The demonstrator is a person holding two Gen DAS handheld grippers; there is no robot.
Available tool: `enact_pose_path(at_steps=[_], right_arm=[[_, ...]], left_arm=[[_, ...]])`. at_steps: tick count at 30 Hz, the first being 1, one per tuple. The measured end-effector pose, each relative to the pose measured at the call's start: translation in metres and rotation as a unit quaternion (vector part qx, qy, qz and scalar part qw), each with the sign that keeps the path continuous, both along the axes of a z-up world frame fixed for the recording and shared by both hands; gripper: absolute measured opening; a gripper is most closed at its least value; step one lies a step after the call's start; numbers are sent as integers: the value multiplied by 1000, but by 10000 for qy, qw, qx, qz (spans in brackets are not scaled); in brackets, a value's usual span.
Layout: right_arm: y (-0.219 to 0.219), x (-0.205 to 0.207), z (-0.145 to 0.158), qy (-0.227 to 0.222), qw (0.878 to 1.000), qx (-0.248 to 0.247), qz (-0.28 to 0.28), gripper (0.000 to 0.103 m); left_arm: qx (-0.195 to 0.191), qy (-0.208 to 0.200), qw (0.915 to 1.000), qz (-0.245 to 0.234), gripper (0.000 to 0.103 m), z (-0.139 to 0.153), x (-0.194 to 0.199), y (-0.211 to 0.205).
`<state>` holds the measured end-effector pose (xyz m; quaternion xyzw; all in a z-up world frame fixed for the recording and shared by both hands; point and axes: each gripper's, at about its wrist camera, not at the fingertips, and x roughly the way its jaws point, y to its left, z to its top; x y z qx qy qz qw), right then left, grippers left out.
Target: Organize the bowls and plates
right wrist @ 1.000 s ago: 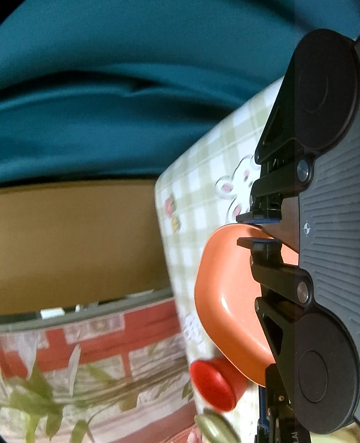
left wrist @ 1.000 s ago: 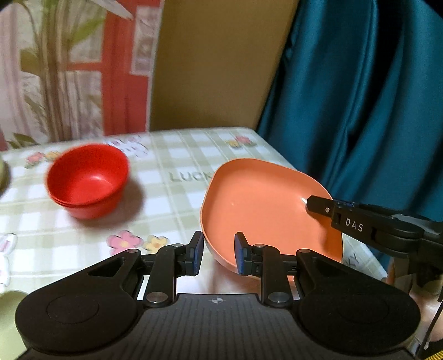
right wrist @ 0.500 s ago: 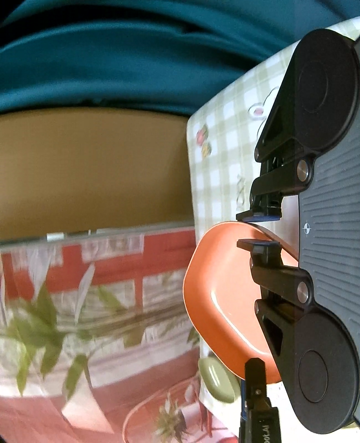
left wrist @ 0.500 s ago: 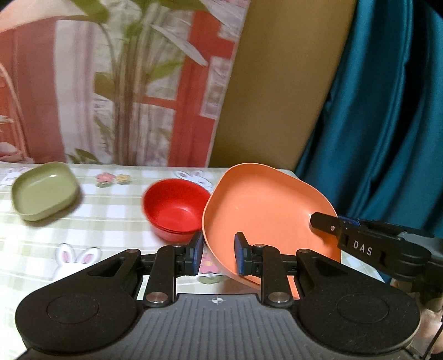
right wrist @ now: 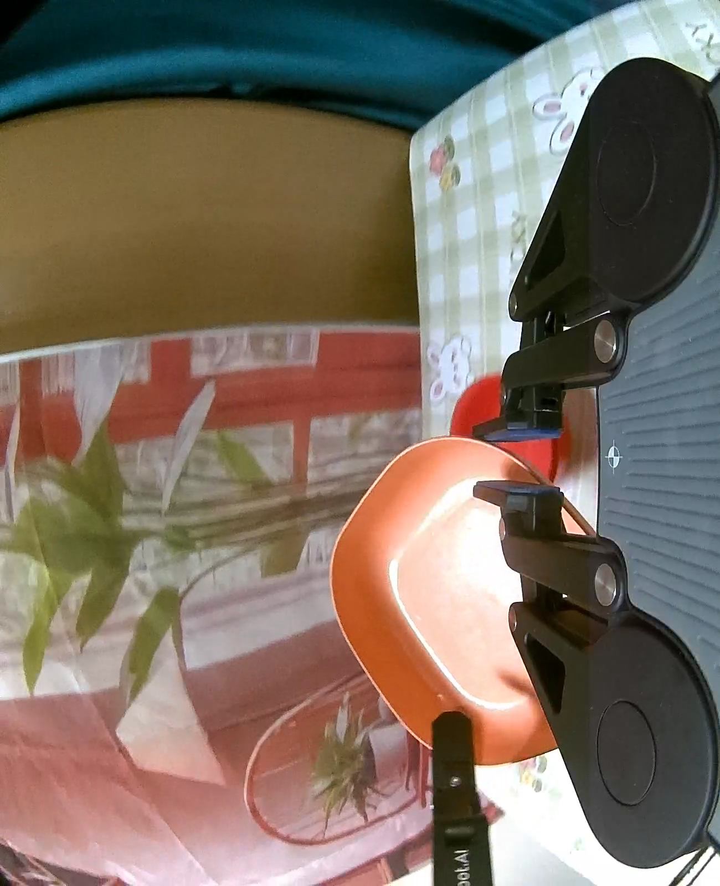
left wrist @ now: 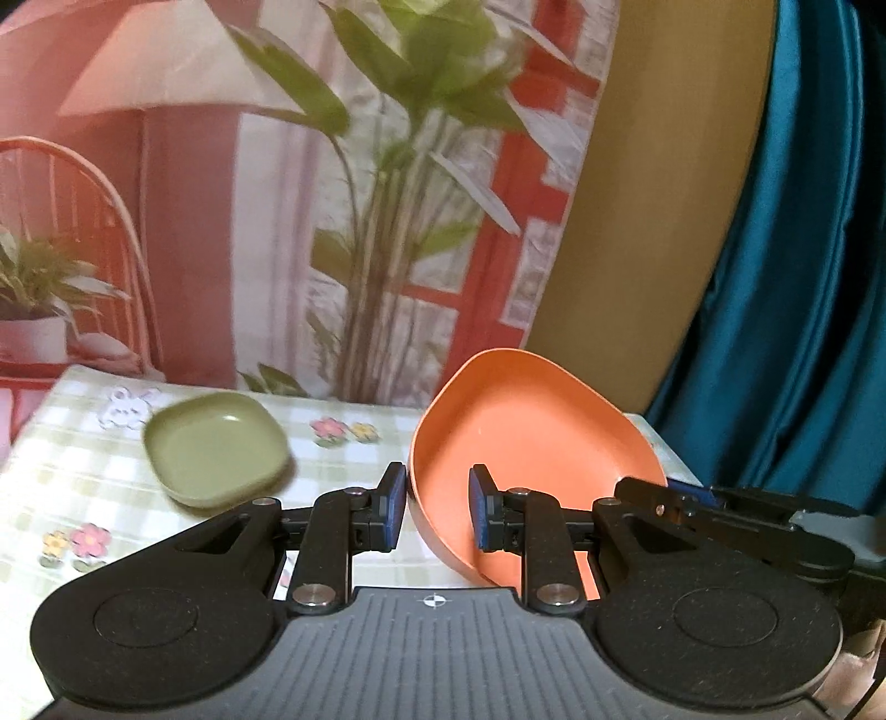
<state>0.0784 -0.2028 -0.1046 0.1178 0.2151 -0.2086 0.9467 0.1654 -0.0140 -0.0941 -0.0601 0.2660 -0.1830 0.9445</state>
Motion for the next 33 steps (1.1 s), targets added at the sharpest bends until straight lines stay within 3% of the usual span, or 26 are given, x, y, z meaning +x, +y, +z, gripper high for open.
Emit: enact_pose_path(at_steps=[8,15,33], right_arm=[[37,17,-12,208,9994,43,281,13],[57,22,-29,542,9973,143,483,13],[79,-9,-72,1224,9891,410,710,13]], left_arm=[[115,181,9997,118,27,-9,2,35],[-179,465,9987,103,29,-31,4,63],[95,892,9960,-54,29,-82,-15,62]])
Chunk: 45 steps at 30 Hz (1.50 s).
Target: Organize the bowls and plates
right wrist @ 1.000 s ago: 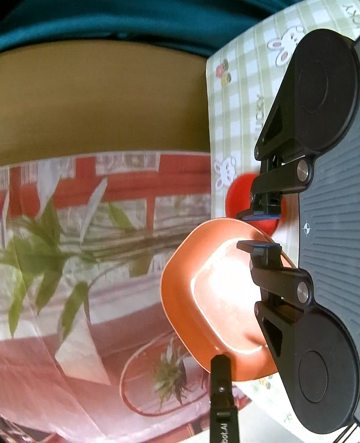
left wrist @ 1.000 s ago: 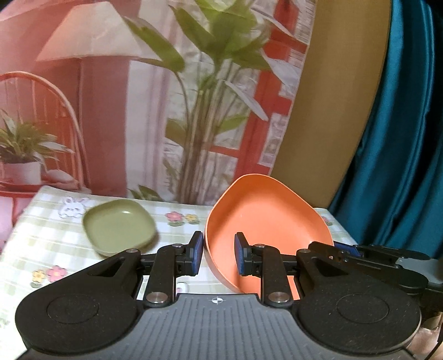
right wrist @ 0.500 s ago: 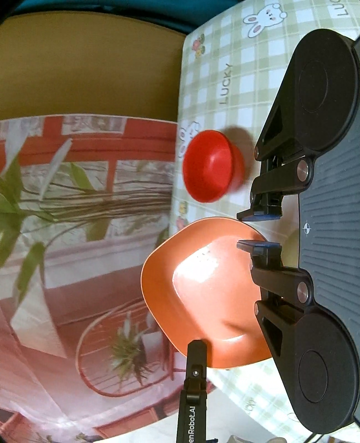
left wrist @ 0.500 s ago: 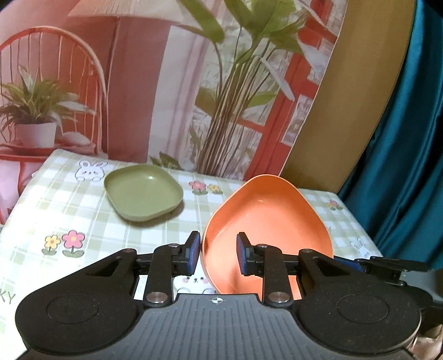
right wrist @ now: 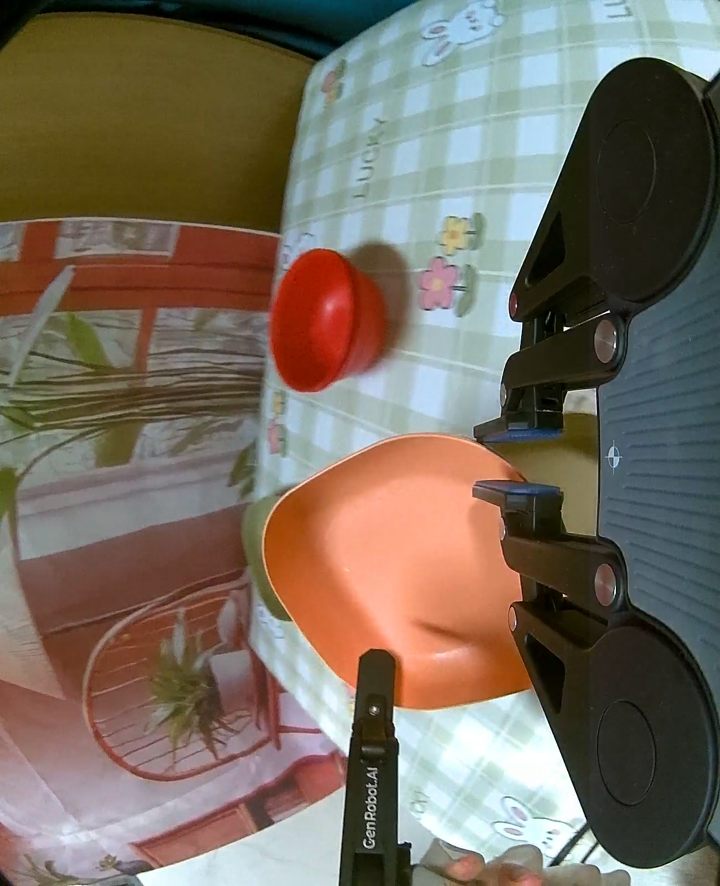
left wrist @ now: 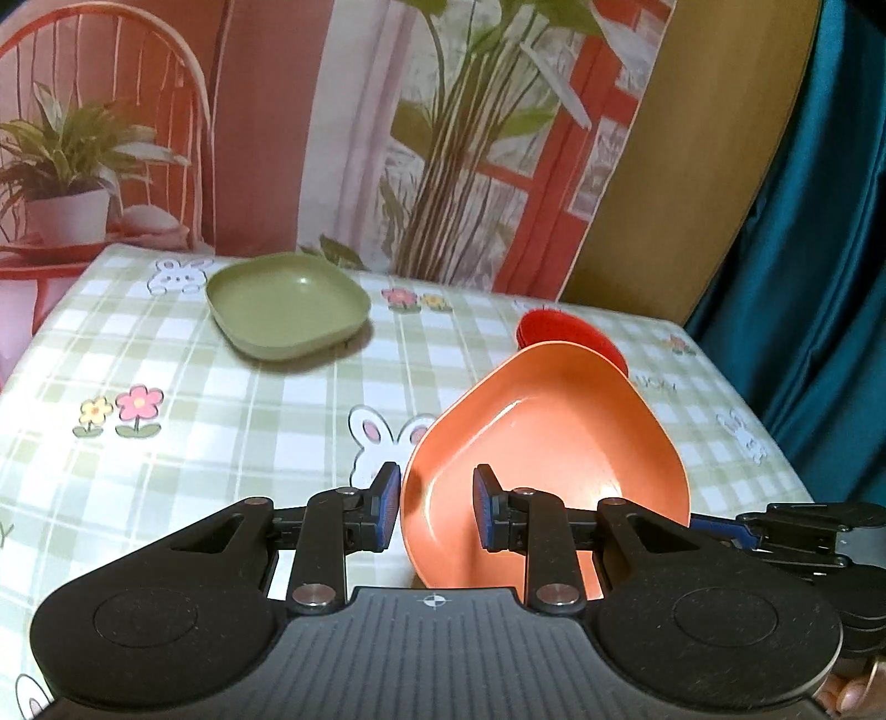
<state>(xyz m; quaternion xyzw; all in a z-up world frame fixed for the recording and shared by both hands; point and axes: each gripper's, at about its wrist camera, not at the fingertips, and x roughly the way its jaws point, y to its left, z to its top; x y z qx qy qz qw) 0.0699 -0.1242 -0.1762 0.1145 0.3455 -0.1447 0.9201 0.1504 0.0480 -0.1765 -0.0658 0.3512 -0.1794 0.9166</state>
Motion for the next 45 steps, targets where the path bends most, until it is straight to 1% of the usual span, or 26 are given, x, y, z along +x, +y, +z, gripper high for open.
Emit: enact_pose_path(at_steps=[6,10,19,24,33,38,45], right_arm=[[4,-9,-17,234,9994,246,17,13],[6,-14,-24,355,9987,365,29,13],[3,-17,-30,456,9978,485,-17,13],[2,-17,-31,443,9978,493,-1,15],[3,-16,-30,461,9978,466,19,16],[4,-14,-29,478,9979,444,45,17],[6,-13,-29,493,9982,353,39,25]], left_arm=[[204,84,9997,-42,29,-12,-8,-6],[259,128,9996,-71,29,-17,-12,-8],[347,199,9992,-70,29,-24,-12,-14],[426,257,9988,-33,29,-29,-10,-16],[351,345,9988,19,29,-37,-8,-15],[380,370,9986,86,28,-40,-6,-17],[419,409,9980,253,29,-44,-3,-12]])
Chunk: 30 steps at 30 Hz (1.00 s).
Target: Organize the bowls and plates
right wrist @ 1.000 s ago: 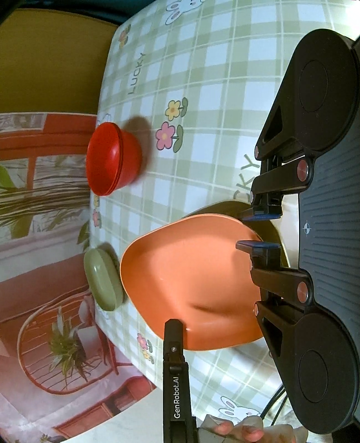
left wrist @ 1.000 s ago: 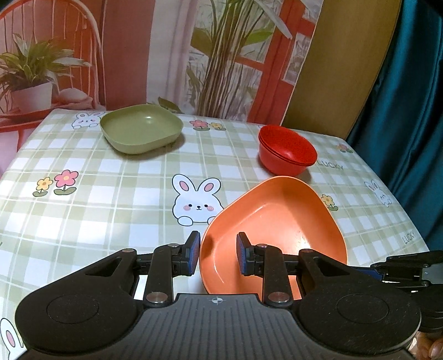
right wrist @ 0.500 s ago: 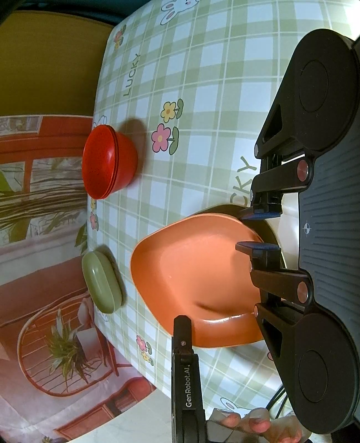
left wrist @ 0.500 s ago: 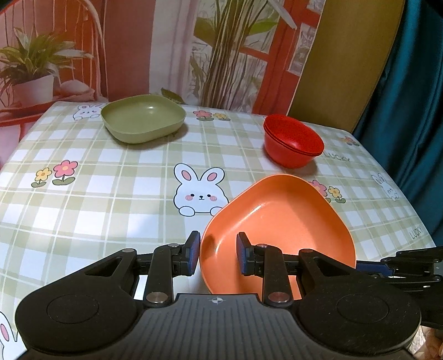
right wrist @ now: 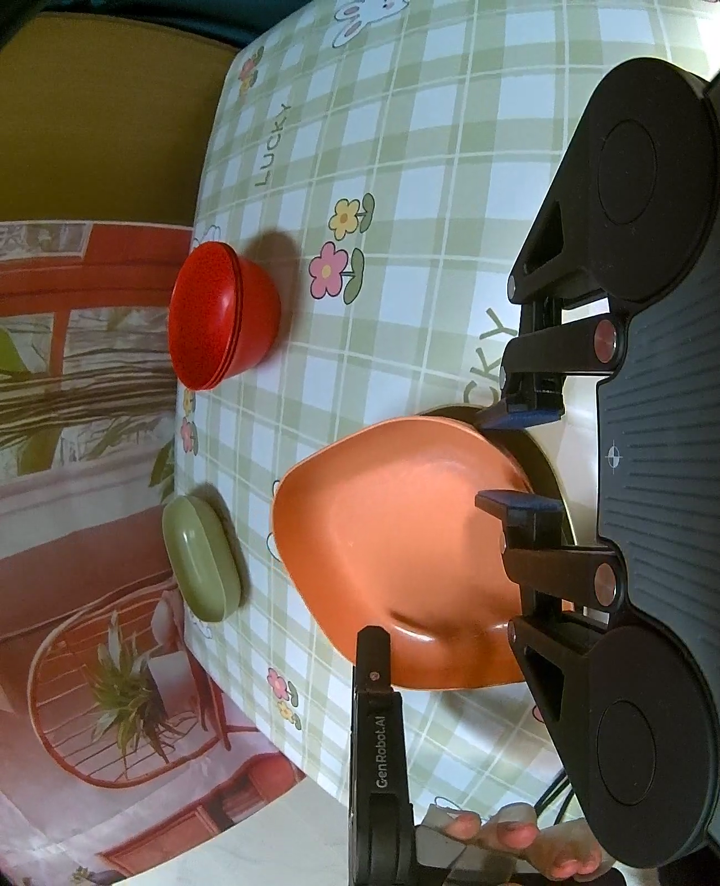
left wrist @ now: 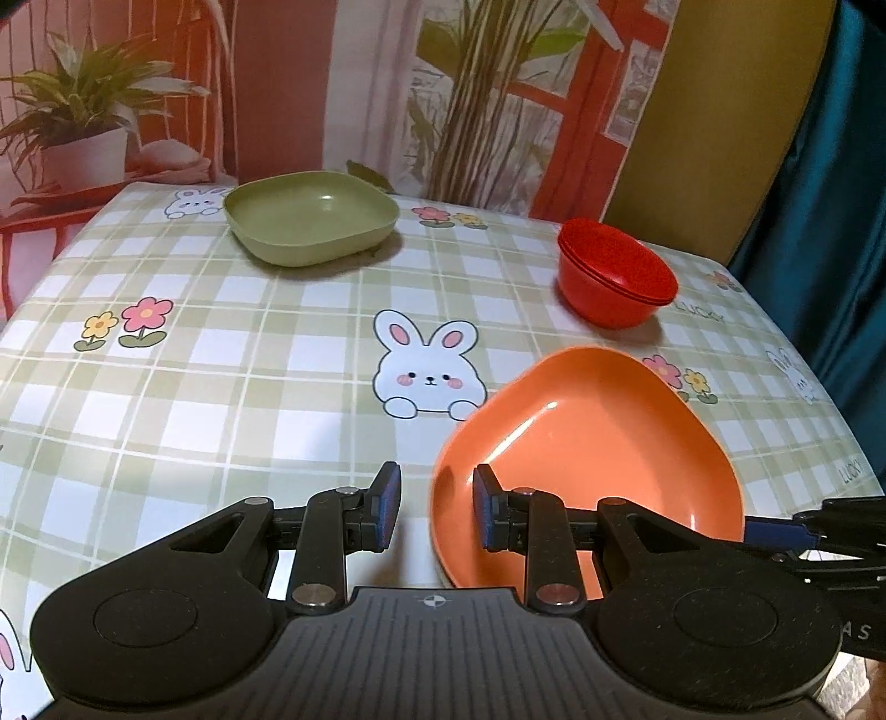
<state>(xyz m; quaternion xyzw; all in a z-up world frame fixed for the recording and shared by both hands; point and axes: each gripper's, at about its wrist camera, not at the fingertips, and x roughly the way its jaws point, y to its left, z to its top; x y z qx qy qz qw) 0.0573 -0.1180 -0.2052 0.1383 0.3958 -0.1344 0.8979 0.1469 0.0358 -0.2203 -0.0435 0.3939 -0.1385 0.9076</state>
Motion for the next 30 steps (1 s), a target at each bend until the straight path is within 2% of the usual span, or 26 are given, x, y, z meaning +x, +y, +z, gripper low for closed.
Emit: enact_pose_path(at_steps=[11,17,25,30], right_arm=[[-18,3,9,-165,9990,-310,-279,28],[-33,4,-2,-114,9987,-158,-461,28],[-32,9,-17,41,9990,20,-452,28],[-34,4,-9,-190,9987,81,-475,28]], left_arm=[[22,20,10000,75,29,-3,0,1],[-25,-9,10000,70,29,-2,0,0],[-39,5,10000,78,28,-5,1,-2],[-104,-30,9999,93,29,-2,1,0]])
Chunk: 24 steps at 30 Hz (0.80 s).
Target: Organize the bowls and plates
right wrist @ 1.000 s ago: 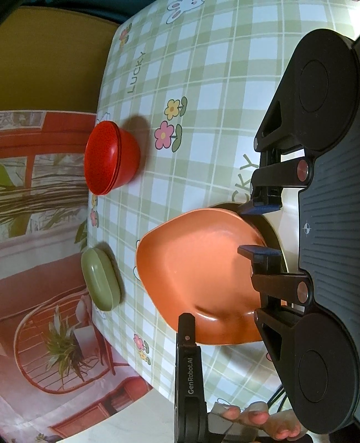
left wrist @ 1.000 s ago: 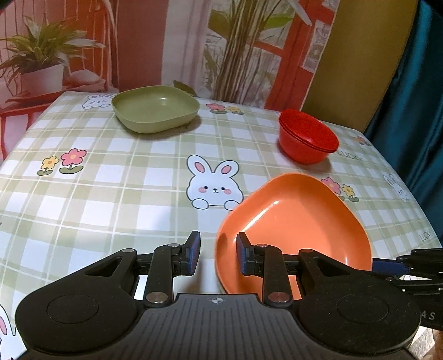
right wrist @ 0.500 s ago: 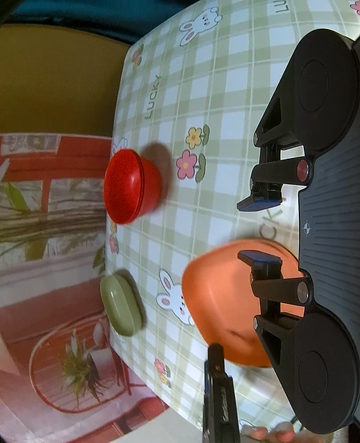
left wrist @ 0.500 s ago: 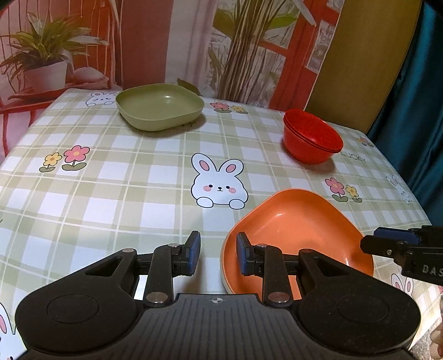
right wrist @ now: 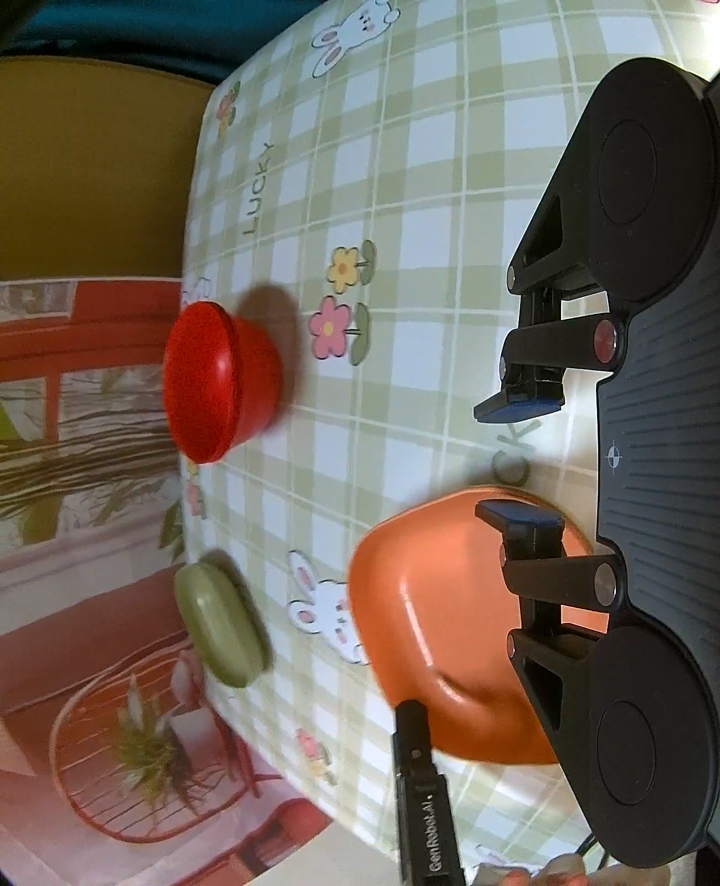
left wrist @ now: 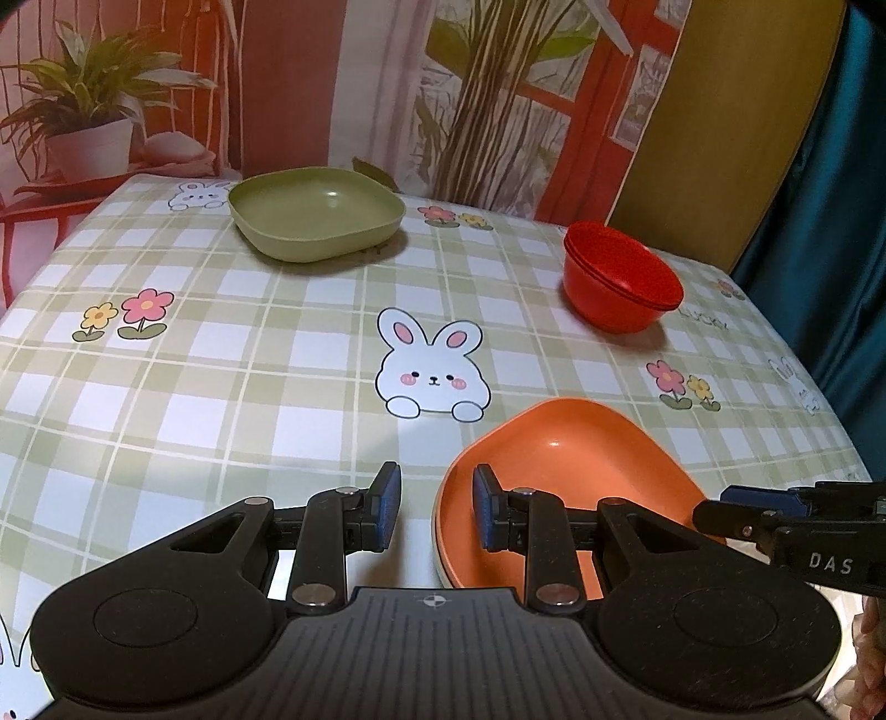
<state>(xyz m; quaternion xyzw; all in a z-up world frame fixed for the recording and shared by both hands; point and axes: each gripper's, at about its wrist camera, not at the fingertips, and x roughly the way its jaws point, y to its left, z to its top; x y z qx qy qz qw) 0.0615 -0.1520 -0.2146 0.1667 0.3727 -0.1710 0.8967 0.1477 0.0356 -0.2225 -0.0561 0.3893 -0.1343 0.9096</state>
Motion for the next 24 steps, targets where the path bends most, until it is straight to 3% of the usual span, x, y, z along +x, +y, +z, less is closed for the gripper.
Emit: enact_pose_path(at_steps=[8,14,24], right_arm=[[-6,-1,39,-576,9983,-123,39,28],[-7,9,75,-980,9945,-283,218,28],[-1,40,117,-1471,9866,-267,653,28]], left_arm=[[-231,-386,9989,119,29,38,-2,22],[-325,-791,9953,459,29,74,-7,49],[-222,-1041,9874,1169,29,108,-2,103]])
